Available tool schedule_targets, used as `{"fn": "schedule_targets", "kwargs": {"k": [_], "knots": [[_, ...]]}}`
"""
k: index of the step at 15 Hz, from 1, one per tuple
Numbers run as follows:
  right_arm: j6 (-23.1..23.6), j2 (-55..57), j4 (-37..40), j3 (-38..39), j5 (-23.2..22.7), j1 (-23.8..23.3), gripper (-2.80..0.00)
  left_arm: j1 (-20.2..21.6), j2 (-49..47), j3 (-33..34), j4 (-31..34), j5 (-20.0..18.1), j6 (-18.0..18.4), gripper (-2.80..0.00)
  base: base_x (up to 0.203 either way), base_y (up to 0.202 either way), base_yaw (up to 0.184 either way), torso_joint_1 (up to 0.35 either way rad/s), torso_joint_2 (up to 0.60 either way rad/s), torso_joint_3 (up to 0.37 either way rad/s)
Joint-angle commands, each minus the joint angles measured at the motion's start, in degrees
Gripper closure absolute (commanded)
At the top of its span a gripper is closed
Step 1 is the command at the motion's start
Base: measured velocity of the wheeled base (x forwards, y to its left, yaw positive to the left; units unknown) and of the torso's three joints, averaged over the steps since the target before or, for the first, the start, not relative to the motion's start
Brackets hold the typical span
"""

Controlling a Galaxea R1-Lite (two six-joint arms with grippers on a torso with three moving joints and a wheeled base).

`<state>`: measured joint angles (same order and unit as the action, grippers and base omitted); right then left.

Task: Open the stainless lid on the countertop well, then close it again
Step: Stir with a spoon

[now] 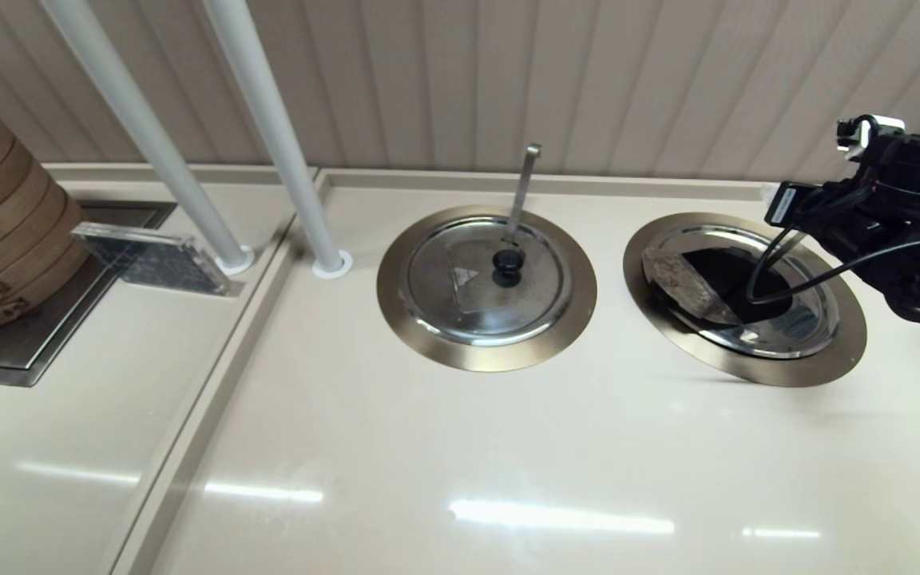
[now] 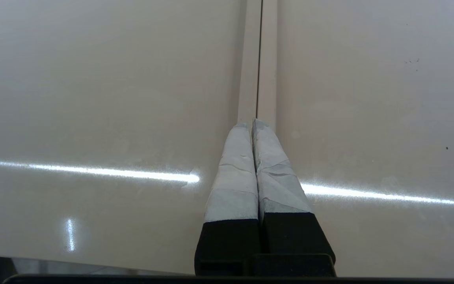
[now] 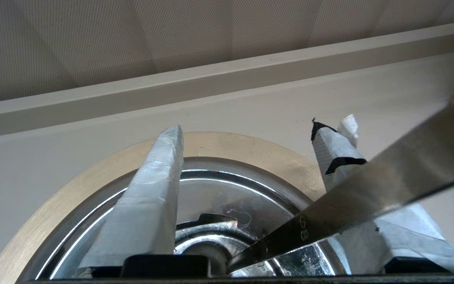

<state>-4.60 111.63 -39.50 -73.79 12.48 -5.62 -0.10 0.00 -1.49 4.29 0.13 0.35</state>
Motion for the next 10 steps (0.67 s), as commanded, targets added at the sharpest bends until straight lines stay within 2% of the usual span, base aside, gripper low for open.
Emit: {"fn": "schedule_targets", "kwargs": {"k": [1,5,10], "knots": [[-0.06,0.33,-0.23,-0.28,-0.08,0.01,-2.80,0.01,0.00,-0.01,0.02,0.04,0.00,0.00,0.000,0.000,0.000,0.000,0.00,0.000],[-0.06,1.91,-0.23,-2.45,-0.18,0.23,-2.80,0.01,0.00,-0.01,0.02,0.04,0.00,0.00,0.000,0.000,0.000,0.000,0.00,0.000],[0.00,1.93,-0.23,-2.94,-0.97,2.79,-2.80,0.01,0.00,-0.01,0.02,0.04,0.00,0.00,0.000,0.000,0.000,0.000,0.00,0.000]]}}
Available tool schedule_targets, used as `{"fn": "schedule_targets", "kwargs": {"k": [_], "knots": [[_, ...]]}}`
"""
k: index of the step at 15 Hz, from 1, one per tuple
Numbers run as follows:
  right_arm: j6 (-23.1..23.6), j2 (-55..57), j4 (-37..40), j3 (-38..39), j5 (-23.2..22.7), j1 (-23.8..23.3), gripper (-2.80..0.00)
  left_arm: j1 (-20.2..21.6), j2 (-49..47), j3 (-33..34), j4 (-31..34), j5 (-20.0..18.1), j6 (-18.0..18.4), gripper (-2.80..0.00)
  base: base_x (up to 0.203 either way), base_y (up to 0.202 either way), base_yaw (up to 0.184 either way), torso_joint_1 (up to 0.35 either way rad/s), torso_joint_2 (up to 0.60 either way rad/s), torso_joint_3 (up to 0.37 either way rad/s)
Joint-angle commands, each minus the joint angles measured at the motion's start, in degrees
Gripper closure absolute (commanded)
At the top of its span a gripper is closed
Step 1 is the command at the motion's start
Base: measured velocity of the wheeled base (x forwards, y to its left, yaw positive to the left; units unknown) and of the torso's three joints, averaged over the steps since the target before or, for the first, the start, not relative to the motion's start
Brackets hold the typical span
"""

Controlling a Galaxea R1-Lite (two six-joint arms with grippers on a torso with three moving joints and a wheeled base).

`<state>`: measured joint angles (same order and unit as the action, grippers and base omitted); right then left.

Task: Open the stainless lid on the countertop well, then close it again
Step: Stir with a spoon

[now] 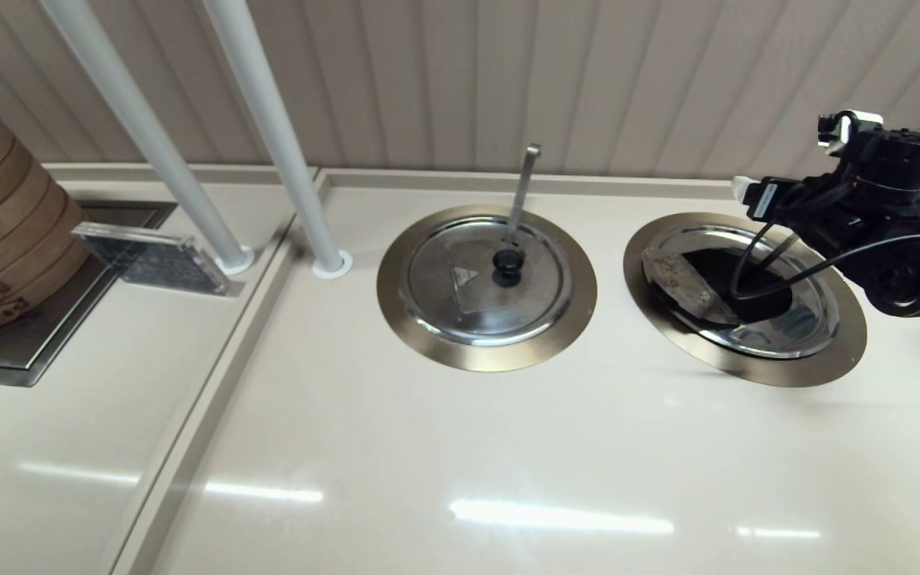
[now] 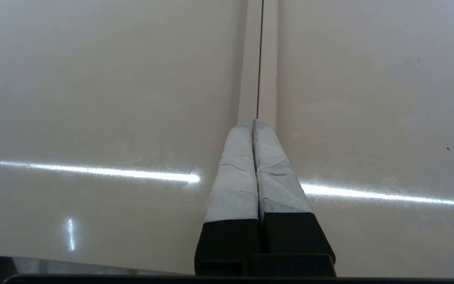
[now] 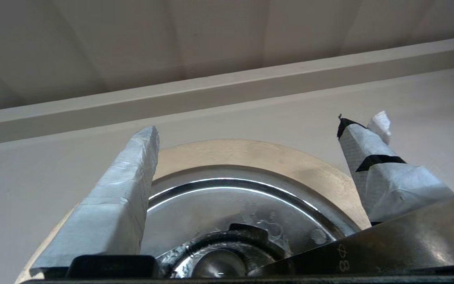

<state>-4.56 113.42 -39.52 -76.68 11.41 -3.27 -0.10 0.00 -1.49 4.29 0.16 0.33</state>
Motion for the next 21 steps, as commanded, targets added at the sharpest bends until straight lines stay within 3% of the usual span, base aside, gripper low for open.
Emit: {"fn": "schedule_targets", "kwargs": {"k": [1,9,16,21], "knots": [[-0.01,0.13,-0.20,-0.05,0.02,0.72,-2.80,0.01,0.00,-0.01,0.02,0.02,0.02,0.00,0.000,0.000,0.000,0.000,0.00,0.000],[2.11,1.80,-1.23,-0.26,1.74,-2.57,-2.80,0.01,0.00,-0.01,0.02,0.02,0.02,0.00,0.000,0.000,0.000,0.000,0.00,0.000],[2.19,3.12,-1.08,-2.24,1.75,2.67,-2.80,0.01,0.00,-0.01,0.02,0.02,0.02,0.00,0.000,0.000,0.000,0.000,0.00,0.000],[2.01,3.03,-1.08,-2.25,1.60,2.74,-2.80,0.01,0.00,-0.01,0.02,0.02,0.02,0.00,0.000,0.000,0.000,0.000,0.00,0.000]]}}
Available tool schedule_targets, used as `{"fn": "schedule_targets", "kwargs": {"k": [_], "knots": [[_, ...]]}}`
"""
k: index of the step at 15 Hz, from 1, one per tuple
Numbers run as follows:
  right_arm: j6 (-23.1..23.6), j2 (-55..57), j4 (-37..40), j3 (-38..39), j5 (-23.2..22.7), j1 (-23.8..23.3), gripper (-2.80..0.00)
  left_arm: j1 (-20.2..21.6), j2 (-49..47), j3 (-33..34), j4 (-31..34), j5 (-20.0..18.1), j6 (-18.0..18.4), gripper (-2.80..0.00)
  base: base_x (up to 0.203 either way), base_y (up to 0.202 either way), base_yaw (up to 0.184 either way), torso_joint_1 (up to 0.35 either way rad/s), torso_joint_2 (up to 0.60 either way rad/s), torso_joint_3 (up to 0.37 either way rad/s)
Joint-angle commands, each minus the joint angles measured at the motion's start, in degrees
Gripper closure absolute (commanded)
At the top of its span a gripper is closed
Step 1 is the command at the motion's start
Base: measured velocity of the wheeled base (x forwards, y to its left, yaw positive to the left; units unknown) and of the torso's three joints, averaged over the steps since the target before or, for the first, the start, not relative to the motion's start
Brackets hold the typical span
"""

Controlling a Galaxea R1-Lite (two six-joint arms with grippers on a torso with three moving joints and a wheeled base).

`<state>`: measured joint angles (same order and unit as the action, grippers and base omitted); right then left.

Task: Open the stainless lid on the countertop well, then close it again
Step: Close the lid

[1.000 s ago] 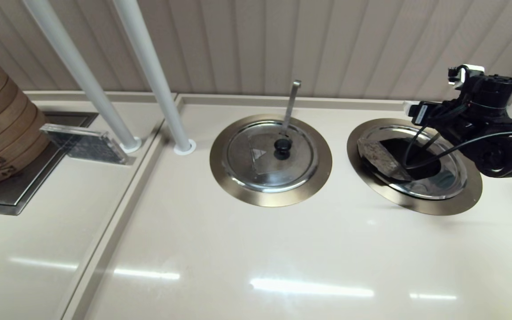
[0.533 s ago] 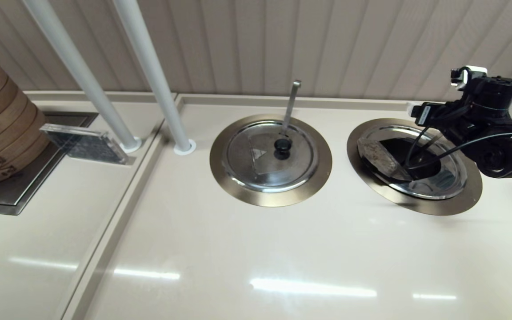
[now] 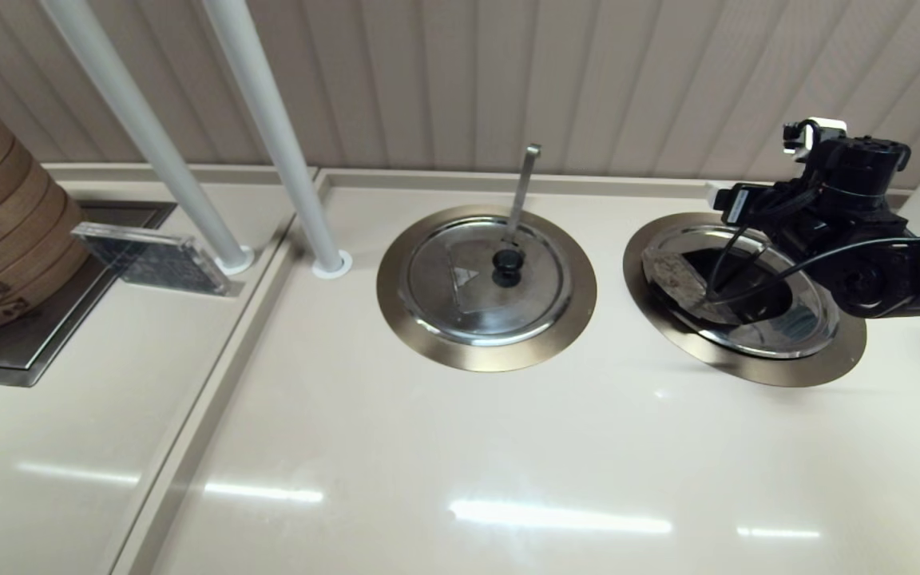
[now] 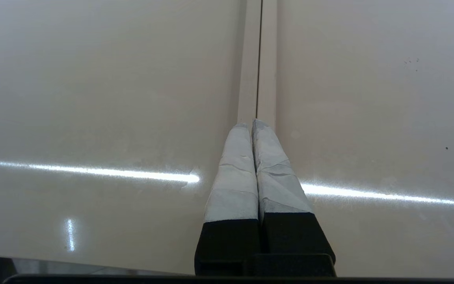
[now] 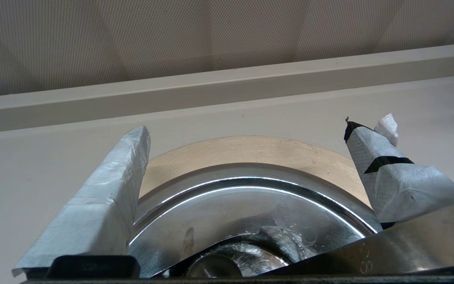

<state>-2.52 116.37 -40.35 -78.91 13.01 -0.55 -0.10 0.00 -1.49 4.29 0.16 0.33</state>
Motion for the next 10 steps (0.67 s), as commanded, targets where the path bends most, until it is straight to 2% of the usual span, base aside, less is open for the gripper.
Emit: {"fn": "schedule_targets", "kwargs": {"k": [1,6,10], "knots": [[-0.03,0.17,-0.25,-0.02,0.01,0.10,-2.80,0.01,0.00,-0.01,0.02,0.02,0.02,0.00,0.000,0.000,0.000,0.000,0.00,0.000],[-0.14,0.13,-0.27,0.93,0.16,-1.13,-2.80,0.01,0.00,-0.01,0.02,0.02,0.02,0.00,0.000,0.000,0.000,0.000,0.00,0.000],[0.35,-3.46,1.59,7.95,0.17,-1.92,-2.80,0.01,0.00,-0.01,0.02,0.02,0.02,0.00,0.000,0.000,0.000,0.000,0.00,0.000]]}}
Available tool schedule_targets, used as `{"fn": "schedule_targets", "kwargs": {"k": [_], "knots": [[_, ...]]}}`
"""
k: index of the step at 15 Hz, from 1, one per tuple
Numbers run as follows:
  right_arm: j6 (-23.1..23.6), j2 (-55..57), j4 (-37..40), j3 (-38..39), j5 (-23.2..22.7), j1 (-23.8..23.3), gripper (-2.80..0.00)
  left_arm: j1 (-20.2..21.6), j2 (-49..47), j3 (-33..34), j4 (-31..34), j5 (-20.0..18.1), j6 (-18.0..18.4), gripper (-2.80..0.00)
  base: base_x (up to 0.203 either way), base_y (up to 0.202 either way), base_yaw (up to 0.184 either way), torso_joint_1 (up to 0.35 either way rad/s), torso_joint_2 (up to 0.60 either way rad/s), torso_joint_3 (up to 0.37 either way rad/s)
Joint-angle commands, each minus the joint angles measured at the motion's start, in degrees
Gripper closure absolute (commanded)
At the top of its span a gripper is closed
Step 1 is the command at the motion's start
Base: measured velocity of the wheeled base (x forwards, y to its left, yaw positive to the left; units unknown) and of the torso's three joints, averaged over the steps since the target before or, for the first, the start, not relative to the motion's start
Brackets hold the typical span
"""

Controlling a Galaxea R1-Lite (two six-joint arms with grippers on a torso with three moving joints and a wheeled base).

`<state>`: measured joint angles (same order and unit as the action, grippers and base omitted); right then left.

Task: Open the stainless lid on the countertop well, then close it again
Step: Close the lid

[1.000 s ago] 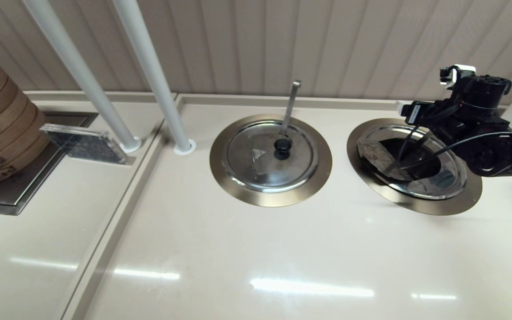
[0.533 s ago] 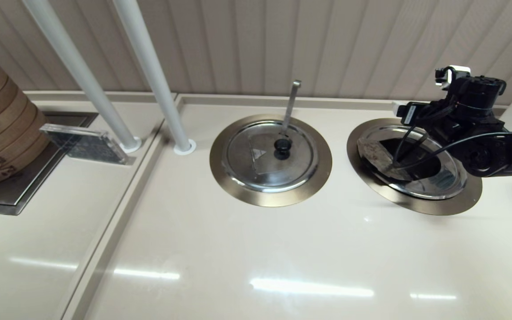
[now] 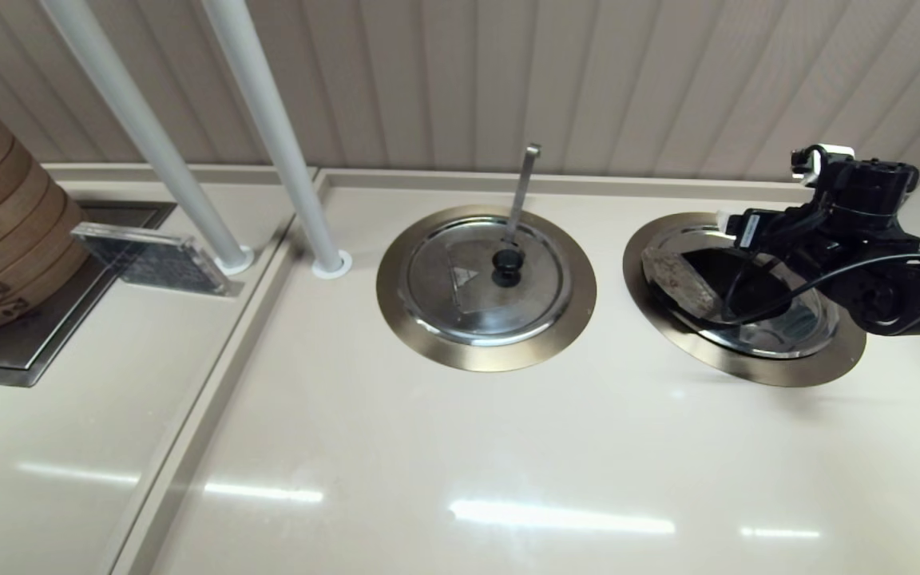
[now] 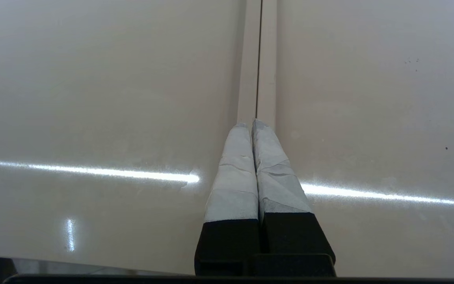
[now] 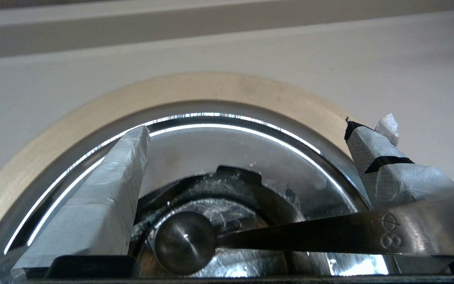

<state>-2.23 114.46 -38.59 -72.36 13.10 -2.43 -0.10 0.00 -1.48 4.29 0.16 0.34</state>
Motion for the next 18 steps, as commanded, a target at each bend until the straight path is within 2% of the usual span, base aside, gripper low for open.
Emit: {"fn": "schedule_targets", "kwargs": {"k": [1,5,11,18], "knots": [[0.28,-2.14,1.02,2.29,0.12,-0.03,-2.80,0.01,0.00,-0.02,0.02,0.02,0.01,0.00,0.000,0.000,0.000,0.000,0.00,0.000],[1.32,-0.45,3.11,1.14,0.01,0.08,-2.80,0.01,0.00,-0.02,0.02,0.02,0.01,0.00,0.000,0.000,0.000,0.000,0.00,0.000],[1.20,3.77,4.58,-5.16,0.25,3.32,-2.80,0.01,0.00,-0.02,0.02,0.02,0.01,0.00,0.000,0.000,0.000,0.000,0.00,0.000],[0.89,3.75,4.14,-5.97,0.25,4.80,-2.80,0.01,0.00,-0.02,0.02,0.02,0.01,0.00,0.000,0.000,0.000,0.000,0.00,0.000]]}}
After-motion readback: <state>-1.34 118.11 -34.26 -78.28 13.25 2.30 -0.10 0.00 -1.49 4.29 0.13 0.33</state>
